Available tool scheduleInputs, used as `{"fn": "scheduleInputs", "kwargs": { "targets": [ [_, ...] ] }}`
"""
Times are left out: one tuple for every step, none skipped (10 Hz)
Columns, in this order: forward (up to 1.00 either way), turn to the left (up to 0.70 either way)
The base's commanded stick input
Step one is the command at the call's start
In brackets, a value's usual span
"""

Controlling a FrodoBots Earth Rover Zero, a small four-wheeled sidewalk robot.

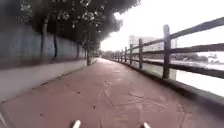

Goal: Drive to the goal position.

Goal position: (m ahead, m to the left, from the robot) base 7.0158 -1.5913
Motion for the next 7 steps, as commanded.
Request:
{"fn": "scheduleInputs", "kwargs": {
  "targets": [
    [0.70, 0.00],
    [0.70, 0.00],
    [0.70, 0.00],
    [0.70, 0.00],
    [0.70, 0.02],
    [0.70, 0.23],
    [0.70, 0.32]
  ]
}}
